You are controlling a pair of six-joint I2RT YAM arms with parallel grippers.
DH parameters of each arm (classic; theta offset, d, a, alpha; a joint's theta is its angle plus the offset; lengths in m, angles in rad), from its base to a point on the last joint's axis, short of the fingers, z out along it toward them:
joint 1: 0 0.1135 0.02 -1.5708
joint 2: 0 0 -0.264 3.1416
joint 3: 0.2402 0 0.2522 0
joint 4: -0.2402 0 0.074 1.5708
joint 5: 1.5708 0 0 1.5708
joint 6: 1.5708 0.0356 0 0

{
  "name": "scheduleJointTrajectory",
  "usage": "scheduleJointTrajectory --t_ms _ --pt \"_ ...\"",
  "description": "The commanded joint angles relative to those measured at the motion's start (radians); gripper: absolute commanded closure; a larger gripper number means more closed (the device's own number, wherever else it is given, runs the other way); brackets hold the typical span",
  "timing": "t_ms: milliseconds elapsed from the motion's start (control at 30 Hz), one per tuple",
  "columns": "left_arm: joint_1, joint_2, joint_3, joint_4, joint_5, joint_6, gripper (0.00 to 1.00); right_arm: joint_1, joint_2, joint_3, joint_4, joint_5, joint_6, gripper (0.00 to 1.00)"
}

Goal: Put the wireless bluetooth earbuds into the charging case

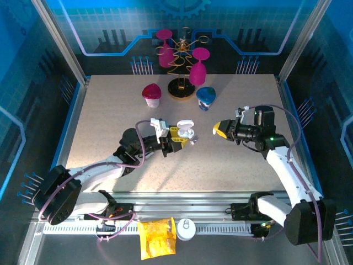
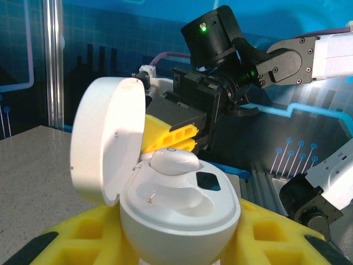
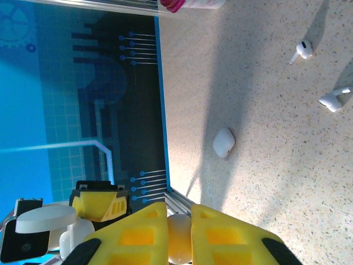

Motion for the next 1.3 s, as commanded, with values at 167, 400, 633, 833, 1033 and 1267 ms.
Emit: scheduleJointTrajectory --t_ms 167,400,633,833,1033,1267 --pt "0.004 0.02 0.016 0.051 -0.021 0.021 0.75 -0.008 -0.025 0.001 0.073 -0.027 0.035 0.88" --pt "0.005 0.057 0.041 0.072 -0.041 0.023 0.75 0.033 -0.075 0.037 0.112 -0.031 0.053 0.88" --pt "0.005 0.074 0.054 0.067 -0.107 0.059 0.75 0.148 -0.101 0.099 0.111 0.042 0.032 0.88" --pt "0.003 0.1 0.06 0.094 -0.137 0.066 0.75 0.305 -0.054 0.184 0.112 0.162 -0.025 0.88" --pt "0.001 0.103 0.064 0.116 -0.156 0.067 0.75 0.429 0.035 0.274 0.07 0.276 -0.113 0.88" --pt "-0.001 0.078 0.046 0.117 -0.175 0.079 0.75 0.494 0.104 0.34 0.024 0.384 -0.189 0.89"
